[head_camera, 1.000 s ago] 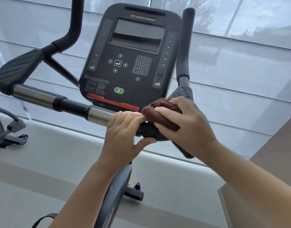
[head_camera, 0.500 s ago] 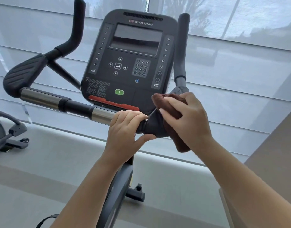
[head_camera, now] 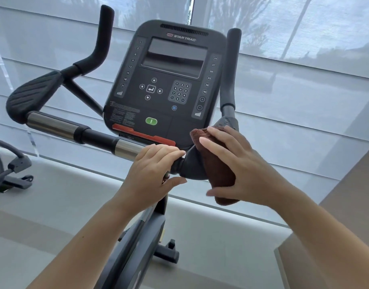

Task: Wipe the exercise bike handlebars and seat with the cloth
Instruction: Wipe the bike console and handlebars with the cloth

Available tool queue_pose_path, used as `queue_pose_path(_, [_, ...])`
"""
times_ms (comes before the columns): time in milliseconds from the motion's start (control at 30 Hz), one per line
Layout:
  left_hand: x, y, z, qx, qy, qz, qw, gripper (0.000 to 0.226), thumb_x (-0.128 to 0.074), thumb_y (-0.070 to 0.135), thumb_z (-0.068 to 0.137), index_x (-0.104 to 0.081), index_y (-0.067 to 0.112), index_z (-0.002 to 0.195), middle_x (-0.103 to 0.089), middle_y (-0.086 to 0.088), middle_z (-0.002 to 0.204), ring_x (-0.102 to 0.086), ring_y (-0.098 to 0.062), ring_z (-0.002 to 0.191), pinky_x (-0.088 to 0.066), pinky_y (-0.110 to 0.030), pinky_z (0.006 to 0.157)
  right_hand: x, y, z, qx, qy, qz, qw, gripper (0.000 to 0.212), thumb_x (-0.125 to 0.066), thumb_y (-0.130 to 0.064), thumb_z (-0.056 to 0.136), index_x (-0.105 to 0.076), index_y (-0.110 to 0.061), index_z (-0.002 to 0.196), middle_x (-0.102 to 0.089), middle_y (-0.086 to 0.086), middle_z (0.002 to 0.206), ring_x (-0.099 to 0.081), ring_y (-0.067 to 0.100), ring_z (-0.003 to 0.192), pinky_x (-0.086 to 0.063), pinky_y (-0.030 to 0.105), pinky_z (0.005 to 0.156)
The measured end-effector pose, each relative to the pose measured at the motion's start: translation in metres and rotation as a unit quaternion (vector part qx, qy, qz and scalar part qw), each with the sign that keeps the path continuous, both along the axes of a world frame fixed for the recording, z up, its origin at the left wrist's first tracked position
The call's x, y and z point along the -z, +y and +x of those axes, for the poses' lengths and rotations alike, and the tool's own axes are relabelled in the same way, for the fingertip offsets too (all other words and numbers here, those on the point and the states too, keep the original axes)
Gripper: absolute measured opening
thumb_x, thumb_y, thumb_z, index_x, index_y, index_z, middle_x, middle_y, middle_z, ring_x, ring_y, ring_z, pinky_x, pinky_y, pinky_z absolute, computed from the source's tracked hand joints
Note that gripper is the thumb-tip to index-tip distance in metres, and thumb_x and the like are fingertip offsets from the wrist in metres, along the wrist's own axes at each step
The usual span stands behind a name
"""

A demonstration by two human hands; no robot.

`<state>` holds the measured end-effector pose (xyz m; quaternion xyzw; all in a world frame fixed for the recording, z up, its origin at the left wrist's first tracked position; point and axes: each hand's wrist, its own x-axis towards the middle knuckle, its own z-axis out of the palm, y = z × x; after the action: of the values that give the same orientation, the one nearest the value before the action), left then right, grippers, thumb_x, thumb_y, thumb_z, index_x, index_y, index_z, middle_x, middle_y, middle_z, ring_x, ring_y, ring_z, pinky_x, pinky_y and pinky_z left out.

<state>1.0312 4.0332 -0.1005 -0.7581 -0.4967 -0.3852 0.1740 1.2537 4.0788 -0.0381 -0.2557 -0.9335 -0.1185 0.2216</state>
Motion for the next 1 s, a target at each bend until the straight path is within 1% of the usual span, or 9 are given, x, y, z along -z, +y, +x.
queue_pose_path(67, [0.001,0.000,-0.001,0.000,0.002,-0.005,1.000,0.050,-0.051,0.045,0.080,-0.060,0.009,0.113,-0.064,-0.004,0.110,-0.048,-0.019,0.108,-0.034,-0.035,0.096,-0.006,0.008,0.007,0.000,-0.064,0.019,0.998,0.106,-0.061,-0.070,0.057,-0.015,-0.032,0.144,-0.019,0.002,0.151,-0.015,0.029,0.138,-0.030,0.050,0.107])
queue_pose_path(133, [0.002,0.001,-0.001,-0.002,-0.002,-0.006,1.000,0.049,-0.051,0.044,0.080,-0.060,0.010,0.113,-0.064,-0.004,0.111,-0.049,-0.019,0.108,-0.034,-0.035,0.096,-0.007,0.013,0.005,-0.011,-0.083,0.042,0.996,0.111,-0.069,-0.067,0.053,-0.017,-0.030,0.144,-0.021,0.009,0.150,-0.021,0.034,0.135,-0.031,0.048,0.106])
queue_pose_path(267, [0.001,0.004,0.002,-0.001,-0.029,-0.001,1.000,0.044,-0.053,0.041,0.077,-0.062,0.010,0.107,-0.066,-0.003,0.106,-0.048,-0.017,0.105,-0.031,-0.032,0.092,0.010,0.016,-0.008,-0.041,0.010,0.127,0.991,0.086,-0.073,-0.054,0.062,-0.038,-0.021,0.133,-0.047,0.023,0.130,-0.042,0.042,0.117,-0.041,0.050,0.097])
queue_pose_path(400, [-0.001,0.004,0.004,-0.003,-0.048,0.002,0.999,0.045,-0.053,0.043,0.075,-0.064,0.009,0.102,-0.067,-0.005,0.102,-0.050,-0.018,0.103,-0.031,-0.030,0.091,0.021,0.008,-0.018,-0.035,0.087,0.158,0.983,0.073,-0.071,-0.050,0.067,-0.044,-0.019,0.128,-0.052,0.023,0.120,-0.047,0.043,0.109,-0.040,0.050,0.098])
queue_pose_path(533, [-0.002,0.002,0.005,-0.008,-0.050,0.002,0.999,0.047,-0.053,0.045,0.074,-0.065,0.009,0.102,-0.067,-0.005,0.102,-0.057,-0.025,0.101,-0.032,-0.030,0.090,0.025,-0.006,-0.035,-0.001,0.105,0.166,0.980,0.064,-0.063,-0.053,0.073,-0.049,-0.019,0.126,-0.056,0.025,0.114,-0.050,0.044,0.104,-0.043,0.051,0.094])
queue_pose_path(633, [-0.004,0.000,0.005,-0.006,-0.052,0.002,0.999,0.047,-0.054,0.044,0.073,-0.065,0.008,0.102,-0.068,-0.005,0.102,-0.055,-0.022,0.100,-0.032,-0.029,0.090,0.024,-0.007,-0.036,0.003,0.101,0.169,0.980,0.058,-0.060,-0.052,0.073,-0.057,-0.020,0.120,-0.057,0.023,0.113,-0.051,0.043,0.102,-0.047,0.048,0.088])
queue_pose_path(733, [-0.006,-0.001,0.005,-0.004,-0.054,-0.001,0.999,0.046,-0.054,0.043,0.072,-0.066,0.008,0.101,-0.068,-0.005,0.100,-0.050,-0.017,0.101,-0.031,-0.027,0.090,0.017,0.003,-0.022,-0.014,0.060,0.167,0.984,0.057,-0.062,-0.050,0.068,-0.053,-0.025,0.119,-0.049,0.015,0.120,-0.049,0.039,0.105,-0.046,0.042,0.082])
queue_pose_path(933, [-0.008,-0.003,0.004,-0.001,-0.053,-0.022,0.998,0.047,-0.054,0.045,0.072,-0.065,0.010,0.103,-0.068,-0.002,0.102,-0.054,-0.019,0.101,-0.031,-0.027,0.092,-0.004,0.024,0.010,-0.077,-0.014,0.098,0.992,0.052,-0.066,-0.032,0.072,-0.050,-0.026,0.121,-0.037,0.009,0.131,-0.043,0.036,0.116,-0.037,0.038,0.099])
queue_pose_path(1000, [-0.007,-0.003,0.004,-0.008,-0.055,-0.027,0.998,0.045,-0.059,0.042,0.071,-0.065,0.010,0.103,-0.068,-0.002,0.102,-0.057,-0.022,0.100,-0.030,-0.026,0.092,-0.009,0.022,0.011,-0.070,-0.035,0.074,0.994,0.056,-0.067,-0.035,0.071,-0.050,-0.026,0.123,-0.036,0.007,0.136,-0.038,0.033,0.122,-0.034,0.037,0.102])
